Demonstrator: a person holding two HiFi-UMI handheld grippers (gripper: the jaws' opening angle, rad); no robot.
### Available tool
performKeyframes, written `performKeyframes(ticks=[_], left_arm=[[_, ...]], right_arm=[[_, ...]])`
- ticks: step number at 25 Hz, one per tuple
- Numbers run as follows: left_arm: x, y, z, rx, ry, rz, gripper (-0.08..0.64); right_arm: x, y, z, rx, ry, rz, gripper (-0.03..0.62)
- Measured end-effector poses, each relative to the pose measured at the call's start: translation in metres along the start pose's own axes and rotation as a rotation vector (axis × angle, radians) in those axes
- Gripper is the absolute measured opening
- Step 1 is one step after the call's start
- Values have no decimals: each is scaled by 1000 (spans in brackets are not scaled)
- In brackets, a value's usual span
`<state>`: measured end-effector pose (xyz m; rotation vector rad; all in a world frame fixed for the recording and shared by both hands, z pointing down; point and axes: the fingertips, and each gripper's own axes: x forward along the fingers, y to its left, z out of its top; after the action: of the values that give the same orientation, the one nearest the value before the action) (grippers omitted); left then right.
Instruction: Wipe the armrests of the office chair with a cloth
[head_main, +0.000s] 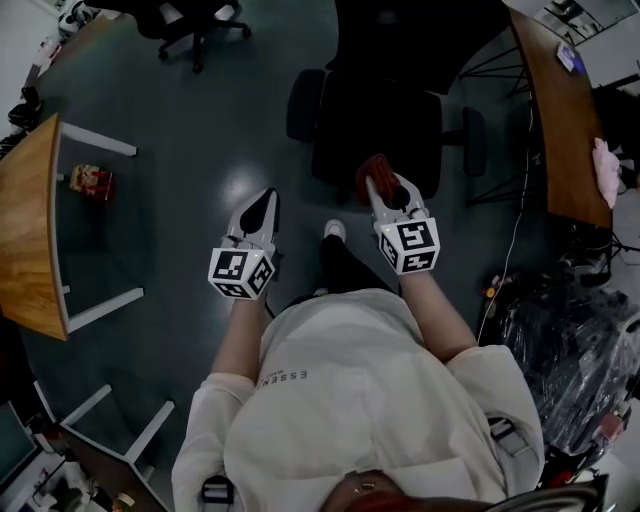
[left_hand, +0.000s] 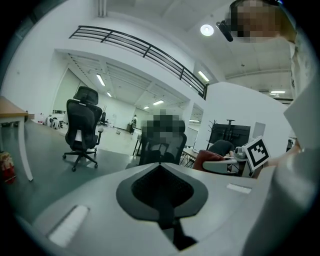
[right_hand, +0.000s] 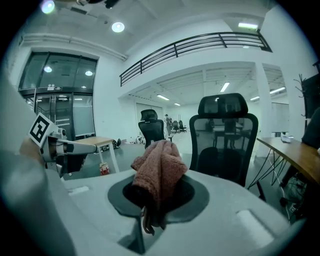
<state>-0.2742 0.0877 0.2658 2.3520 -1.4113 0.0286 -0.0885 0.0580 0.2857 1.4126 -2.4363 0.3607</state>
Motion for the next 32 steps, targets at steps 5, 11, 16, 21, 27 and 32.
performKeyframes(ticks=[5, 11, 16, 21, 27, 32], left_arm=[[62, 28, 20, -17, 1, 19, 17], [112, 58, 22, -37, 29, 18, 16], [155, 95, 0, -80, 99, 30, 17], [189, 122, -33, -138, 213, -53, 17], [227, 150, -68, -156, 324, -117, 17], [244, 181, -98, -187, 394, -118, 17]], right_arm=[[63, -34, 16, 0, 34, 37, 54], [127, -59, 20, -19, 96, 44, 54], [185, -75, 10, -29, 165, 55, 54], [248, -78, 6, -46, 228, 52, 54], [321, -95, -8, -74, 309, -8, 54], [375, -102, -19, -164, 362, -68, 54]])
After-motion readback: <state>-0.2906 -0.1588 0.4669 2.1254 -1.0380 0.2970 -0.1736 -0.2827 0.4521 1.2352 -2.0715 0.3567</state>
